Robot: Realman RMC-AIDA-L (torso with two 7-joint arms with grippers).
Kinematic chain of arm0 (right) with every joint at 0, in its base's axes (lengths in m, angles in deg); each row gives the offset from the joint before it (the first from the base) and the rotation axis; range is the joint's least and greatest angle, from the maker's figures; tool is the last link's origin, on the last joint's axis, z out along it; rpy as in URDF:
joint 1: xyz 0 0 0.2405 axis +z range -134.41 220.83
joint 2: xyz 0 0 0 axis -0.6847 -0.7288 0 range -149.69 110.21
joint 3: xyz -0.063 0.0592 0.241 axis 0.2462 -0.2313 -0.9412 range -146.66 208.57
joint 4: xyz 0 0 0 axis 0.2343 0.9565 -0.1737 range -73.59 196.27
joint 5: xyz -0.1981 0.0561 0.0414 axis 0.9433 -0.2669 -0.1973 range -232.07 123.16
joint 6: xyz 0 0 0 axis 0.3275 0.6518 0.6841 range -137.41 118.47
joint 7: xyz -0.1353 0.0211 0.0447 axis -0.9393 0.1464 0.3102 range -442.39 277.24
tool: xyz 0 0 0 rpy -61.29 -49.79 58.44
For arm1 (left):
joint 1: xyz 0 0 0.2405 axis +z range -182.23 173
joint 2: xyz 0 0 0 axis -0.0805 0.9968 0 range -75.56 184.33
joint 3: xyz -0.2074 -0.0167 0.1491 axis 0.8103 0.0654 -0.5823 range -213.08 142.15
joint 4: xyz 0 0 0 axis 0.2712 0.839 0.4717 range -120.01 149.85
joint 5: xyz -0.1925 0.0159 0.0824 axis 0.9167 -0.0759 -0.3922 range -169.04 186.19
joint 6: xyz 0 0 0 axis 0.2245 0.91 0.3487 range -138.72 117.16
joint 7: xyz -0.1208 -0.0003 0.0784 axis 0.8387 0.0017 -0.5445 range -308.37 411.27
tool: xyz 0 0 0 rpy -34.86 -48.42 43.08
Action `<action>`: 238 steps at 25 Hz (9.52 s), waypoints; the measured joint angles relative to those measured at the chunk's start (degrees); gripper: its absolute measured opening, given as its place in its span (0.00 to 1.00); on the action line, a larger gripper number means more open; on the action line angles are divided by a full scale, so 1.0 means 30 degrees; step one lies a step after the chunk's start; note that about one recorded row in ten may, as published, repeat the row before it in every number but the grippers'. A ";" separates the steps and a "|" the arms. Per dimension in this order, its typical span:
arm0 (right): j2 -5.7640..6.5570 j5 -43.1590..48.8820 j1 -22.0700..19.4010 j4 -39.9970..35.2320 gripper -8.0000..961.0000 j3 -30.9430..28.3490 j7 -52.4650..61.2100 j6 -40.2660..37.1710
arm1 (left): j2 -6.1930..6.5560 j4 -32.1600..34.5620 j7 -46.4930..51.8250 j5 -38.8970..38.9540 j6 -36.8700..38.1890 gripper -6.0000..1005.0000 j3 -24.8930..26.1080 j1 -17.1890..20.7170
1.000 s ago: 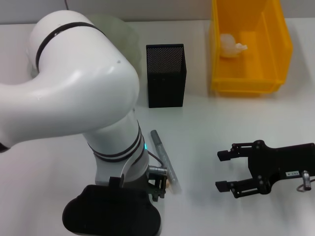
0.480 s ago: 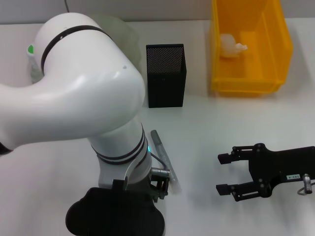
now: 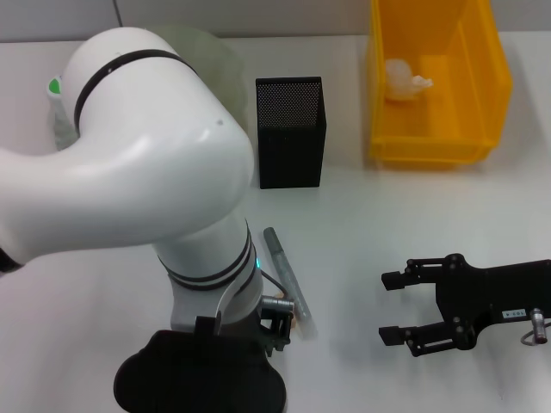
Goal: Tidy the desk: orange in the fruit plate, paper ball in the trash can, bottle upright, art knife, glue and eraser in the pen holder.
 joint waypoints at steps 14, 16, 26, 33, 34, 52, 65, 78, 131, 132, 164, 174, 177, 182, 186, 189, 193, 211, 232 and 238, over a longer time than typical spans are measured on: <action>-0.0032 -0.0009 -0.0042 0.0000 0.83 -0.0012 -0.0189 0.0077 | 0.0008 -0.0131 0.0250 -0.0020 -0.0244 0.34 -0.0313 0.0116; -0.0032 -0.0018 -0.0043 -0.0001 0.82 -0.0055 -0.0262 0.0036 | 0.0003 -0.0135 0.0368 -0.0039 -0.0214 0.33 -0.0339 0.0073; -0.0032 -0.0018 -0.0054 0.0000 0.83 -0.0088 -0.0293 0.0010 | -0.0004 -0.0056 0.0412 -0.0123 -0.0201 0.29 -0.0460 0.0151; -0.0032 -0.0017 -0.0093 -0.0001 0.82 -0.0134 -0.0305 -0.0025 | -0.0003 -0.0002 0.0437 -0.0178 -0.0151 0.25 -0.0482 0.0179; -0.0031 -0.0015 -0.0094 -0.0002 0.82 -0.0140 -0.0306 -0.0028 | -0.0002 -0.0035 0.0438 -0.0197 -0.0141 0.25 -0.0482 0.0153; 0.0038 0.0001 -0.0126 -0.0001 0.83 -0.0176 -0.0251 -0.0732 | 0.0000 -0.0399 0.0129 0.1827 0.0452 0.20 0.3091 0.0613; 0.0427 0.0013 -0.0663 -0.0021 0.82 -0.0570 -0.0221 -0.2481 | 0.0083 -0.1987 0.2895 0.7662 0.2348 0.20 1.0064 0.1226; 0.0298 -0.0101 -0.1592 -0.0023 0.83 -0.3806 -0.3086 -0.2842 | 0.0134 -0.4568 0.5353 1.2209 0.3858 0.20 1.4567 0.1520; -0.0293 -0.1673 -0.1381 0.2954 0.83 -0.7501 -0.7724 -0.1302 | -0.0001 -2.2187 -0.1043 2.7864 -0.0967 0.20 1.6222 0.3502; -0.0293 -0.1674 -0.1324 0.2960 0.83 -0.7501 -0.7728 -0.1286 | -0.0001 -2.2191 -0.1047 2.7847 -0.1095 0.20 1.6167 0.3441; -0.0323 -0.1967 -0.1228 0.3034 0.83 -0.7648 -0.7735 -0.1199 | -0.0001 -2.3476 -0.0959 3.1849 -0.4963 0.21 1.6005 0.0726; -0.0297 -0.2116 -0.1163 0.3252 0.83 -0.7648 -0.7745 -0.1199 | -0.0001 -2.3696 -0.0978 3.2545 -0.6797 0.21 1.5949 0.0360; -0.0294 -0.2116 -0.1138 0.3252 0.82 -0.7647 -0.7745 -0.1198 | -0.0002 -2.3696 -0.0982 3.2549 -0.6805 0.21 1.5905 0.0356; -0.0294 -0.2116 -0.1093 0.3252 0.82 -0.7648 -0.7718 -0.1054 | -0.0001 -2.3693 -0.0990 3.2551 -0.6748 0.21 1.5629 0.0366; -0.0294 -0.2116 -0.1082 0.3252 0.82 -0.7647 -0.7691 -0.1039 | -0.0001 -2.3664 -0.1017 3.2552 -0.7053 0.21 1.5307 0.0273; -0.0293 -0.2116 -0.1085 0.3252 0.82 -0.7646 -0.7687 -0.1050 | -0.0001 -2.3643 -0.1025 3.2552 -0.7267 0.21 1.5293 0.0243; -0.0294 -0.2115 -0.1089 0.3251 0.82 -0.7647 -0.7683 -0.1073 | 0.0000 -2.3643 -0.1026 3.2551 -0.7313 0.21 1.5266 0.0236; -0.0295 -0.2110 -0.1138 0.3251 0.82 -0.7629 -0.7642 -0.1053 | -0.0030 -2.3687 -0.1018 3.2515 -0.7446 0.21 1.5206 0.0272; -0.0295 -0.2132 -0.1262 0.3252 0.83 -0.7666 -0.7731 -0.1053 | -0.0030 -2.3688 -0.0834 3.2550 -0.7275 0.21 1.5141 0.0378; -0.0295 -0.2509 -0.1337 0.3250 0.83 -0.8064 -0.7680 -0.0726 | -0.0030 -2.3688 -0.0830 3.2551 -0.7235 0.21 1.5148 0.0378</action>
